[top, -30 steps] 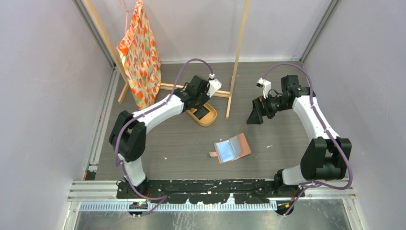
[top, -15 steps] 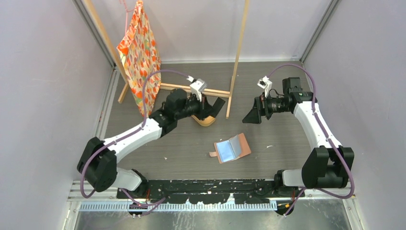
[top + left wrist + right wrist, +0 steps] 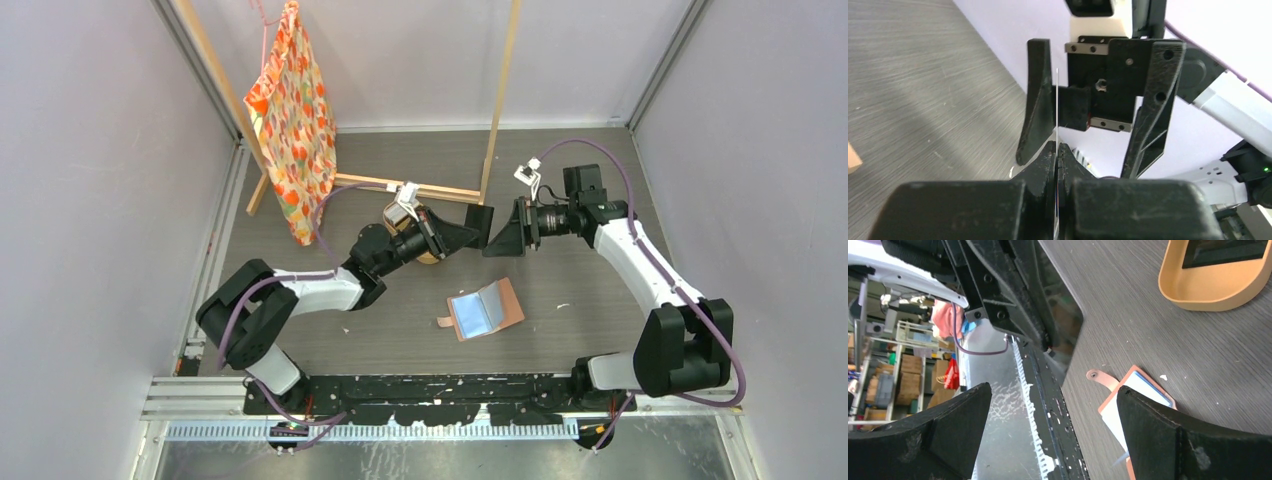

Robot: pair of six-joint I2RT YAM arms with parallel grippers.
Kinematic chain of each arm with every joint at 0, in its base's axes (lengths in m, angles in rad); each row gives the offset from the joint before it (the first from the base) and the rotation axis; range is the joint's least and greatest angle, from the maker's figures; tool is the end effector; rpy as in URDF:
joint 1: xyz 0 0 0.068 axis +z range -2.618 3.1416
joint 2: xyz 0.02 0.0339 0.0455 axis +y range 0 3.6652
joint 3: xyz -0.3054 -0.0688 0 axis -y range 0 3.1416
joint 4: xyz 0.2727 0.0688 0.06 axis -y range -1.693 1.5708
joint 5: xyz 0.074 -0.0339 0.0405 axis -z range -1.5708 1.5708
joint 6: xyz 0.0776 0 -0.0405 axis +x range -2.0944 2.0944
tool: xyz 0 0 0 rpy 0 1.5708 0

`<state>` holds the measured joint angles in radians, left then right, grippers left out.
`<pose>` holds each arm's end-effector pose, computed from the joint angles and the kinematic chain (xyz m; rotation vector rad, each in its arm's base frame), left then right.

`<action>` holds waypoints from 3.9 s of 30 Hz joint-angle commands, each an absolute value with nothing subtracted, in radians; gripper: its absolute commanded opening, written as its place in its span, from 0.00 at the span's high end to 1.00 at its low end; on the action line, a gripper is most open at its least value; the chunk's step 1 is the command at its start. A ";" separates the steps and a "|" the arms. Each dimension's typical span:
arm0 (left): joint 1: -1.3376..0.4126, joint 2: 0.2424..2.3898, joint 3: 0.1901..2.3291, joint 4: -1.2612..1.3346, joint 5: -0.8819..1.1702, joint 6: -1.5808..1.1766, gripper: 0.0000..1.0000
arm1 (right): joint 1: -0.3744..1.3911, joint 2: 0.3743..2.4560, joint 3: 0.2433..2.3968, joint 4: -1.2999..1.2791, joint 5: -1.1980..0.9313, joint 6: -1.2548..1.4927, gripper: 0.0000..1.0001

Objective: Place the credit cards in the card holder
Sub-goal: Pick up the credit card from the storage box, then insert the credit card into the card holder.

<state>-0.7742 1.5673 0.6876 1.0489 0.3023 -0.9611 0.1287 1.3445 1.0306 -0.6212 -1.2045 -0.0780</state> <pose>0.2591 -0.2857 0.2719 0.1385 1.6219 -1.6061 0.2781 0.1090 0.3021 -0.7016 2.0768 1.4872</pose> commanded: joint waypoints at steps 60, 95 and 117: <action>-0.834 1.726 0.667 1.431 0.259 -1.198 0.99 | 0.097 1.318 0.927 -0.032 -1.289 0.523 0.99; -0.869 1.477 0.557 0.683 0.278 -1.014 0.52 | 0.329 1.590 1.112 -0.990 -0.757 -0.365 0.99; -0.913 1.521 0.677 0.204 0.121 -0.979 0.31 | 0.333 1.724 1.157 -1.046 -0.552 -0.379 0.99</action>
<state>-0.9100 1.5028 0.6243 0.2394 0.1513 -0.9630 0.3283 1.7103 1.1297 -1.0702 -0.6060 -0.4187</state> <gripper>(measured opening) 0.696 0.026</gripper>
